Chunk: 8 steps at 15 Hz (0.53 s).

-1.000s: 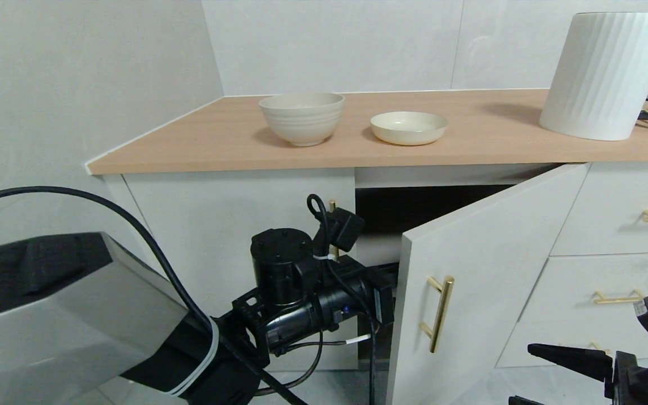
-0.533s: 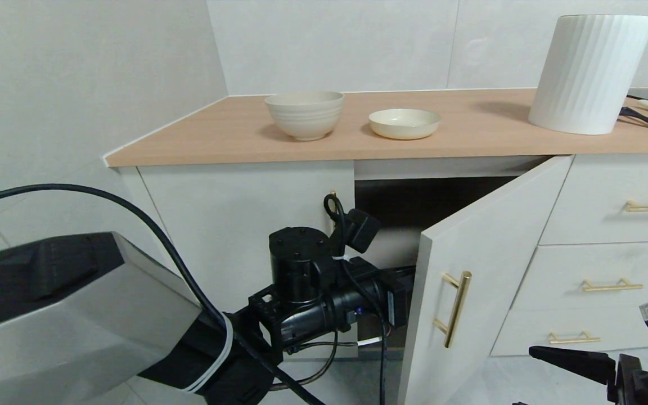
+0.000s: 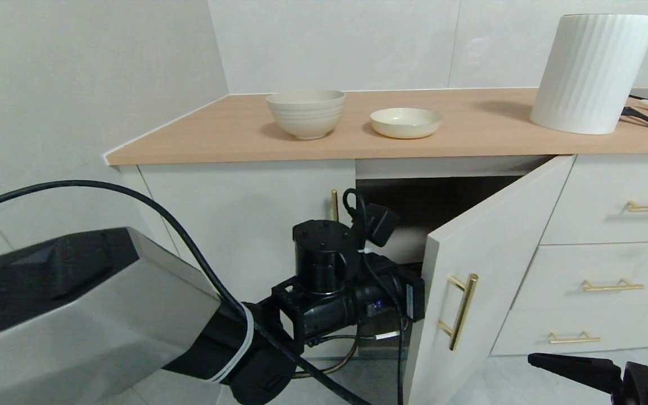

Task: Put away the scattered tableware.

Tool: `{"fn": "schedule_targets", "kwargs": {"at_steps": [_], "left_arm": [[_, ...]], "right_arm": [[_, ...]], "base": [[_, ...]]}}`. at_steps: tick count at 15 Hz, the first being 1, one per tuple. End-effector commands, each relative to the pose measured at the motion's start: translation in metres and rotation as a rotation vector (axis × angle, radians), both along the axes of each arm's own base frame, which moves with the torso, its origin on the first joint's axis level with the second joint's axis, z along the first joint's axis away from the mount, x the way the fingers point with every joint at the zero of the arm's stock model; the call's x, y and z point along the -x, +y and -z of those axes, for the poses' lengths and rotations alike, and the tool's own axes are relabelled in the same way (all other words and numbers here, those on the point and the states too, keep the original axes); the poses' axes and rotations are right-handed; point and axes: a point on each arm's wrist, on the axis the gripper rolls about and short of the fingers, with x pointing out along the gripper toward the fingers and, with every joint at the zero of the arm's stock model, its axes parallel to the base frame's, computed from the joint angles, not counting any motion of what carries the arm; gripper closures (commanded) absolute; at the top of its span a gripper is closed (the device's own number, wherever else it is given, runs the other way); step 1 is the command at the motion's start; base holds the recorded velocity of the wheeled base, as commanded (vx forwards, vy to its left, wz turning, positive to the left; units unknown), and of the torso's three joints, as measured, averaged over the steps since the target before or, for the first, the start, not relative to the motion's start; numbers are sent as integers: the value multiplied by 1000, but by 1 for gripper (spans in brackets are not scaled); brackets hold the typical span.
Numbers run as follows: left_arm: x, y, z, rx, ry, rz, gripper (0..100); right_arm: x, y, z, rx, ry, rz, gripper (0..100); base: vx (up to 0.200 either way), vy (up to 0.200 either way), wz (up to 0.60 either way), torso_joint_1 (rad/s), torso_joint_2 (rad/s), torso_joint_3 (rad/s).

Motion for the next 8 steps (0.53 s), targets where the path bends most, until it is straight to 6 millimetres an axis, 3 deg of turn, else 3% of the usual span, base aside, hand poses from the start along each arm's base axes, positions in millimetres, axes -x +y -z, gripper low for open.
{"fn": "schedule_targets", "kwargs": {"at_steps": [1, 3, 4, 5, 7, 8], "left_arm": [[42, -30, -13, 27, -23, 113, 100], [99, -56, -29, 64, -43, 266, 100], [105, -54, -35, 75, -52, 278, 100], [100, -48, -37, 74, -50, 254, 100], [64, -20, -28, 41, -36, 97, 100], [57, -12, -26, 31, -30, 64, 100]], "right_arm": [[17, 0, -8, -40, -45, -103, 0], [33, -4, -18, -107, -66, -235, 0], [39, -8, -23, -137, -71, -304, 0], [42, -10, -25, -153, -66, -338, 0], [42, -10, -26, -151, -59, -344, 0], [41, -9, -26, -149, -57, -344, 0]], "base": [[0, 0, 0, 0, 0, 0], [0, 0, 0, 0, 0, 0], [0, 0, 0, 0, 0, 0], [0, 0, 0, 0, 0, 0], [0, 0, 0, 0, 0, 0], [0, 0, 0, 0, 0, 0]]}}
